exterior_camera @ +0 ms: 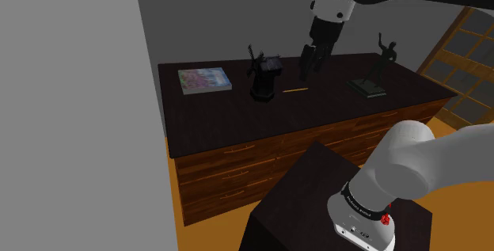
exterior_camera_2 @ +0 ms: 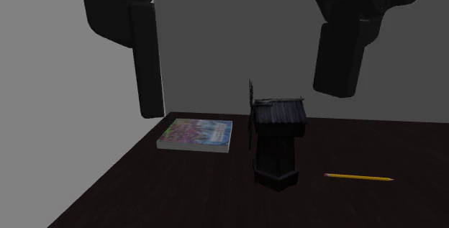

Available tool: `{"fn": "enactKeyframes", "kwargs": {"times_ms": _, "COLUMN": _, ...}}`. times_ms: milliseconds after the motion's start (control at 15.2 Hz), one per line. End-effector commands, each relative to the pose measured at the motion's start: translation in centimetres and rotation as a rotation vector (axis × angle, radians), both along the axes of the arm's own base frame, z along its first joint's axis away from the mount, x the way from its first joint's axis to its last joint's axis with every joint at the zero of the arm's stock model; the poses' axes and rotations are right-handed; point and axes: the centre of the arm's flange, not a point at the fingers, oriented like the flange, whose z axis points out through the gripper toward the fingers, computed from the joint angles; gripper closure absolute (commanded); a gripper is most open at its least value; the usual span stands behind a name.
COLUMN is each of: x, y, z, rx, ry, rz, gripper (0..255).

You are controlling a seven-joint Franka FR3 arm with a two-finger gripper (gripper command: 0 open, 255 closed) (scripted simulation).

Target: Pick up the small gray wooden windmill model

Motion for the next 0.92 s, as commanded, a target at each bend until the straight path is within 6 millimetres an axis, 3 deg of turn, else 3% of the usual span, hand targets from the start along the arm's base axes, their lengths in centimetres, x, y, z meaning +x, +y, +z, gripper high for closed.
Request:
{"fn": "enactKeyframes", "kwargs": {"times_ms": 0, "x": 0.0, "y": 0.0, "z": 0.0, "rx": 0.0, "ry": 0.0, "rz": 0.0, "gripper": 0}}
{"fn": "enactKeyframes", "kwargs": {"times_ms": 858, "x": 12.0, "y": -5.3, "z": -6.0, "rx": -0.049, "ry": -0.189, "rz": -0.125, "gripper": 0}}
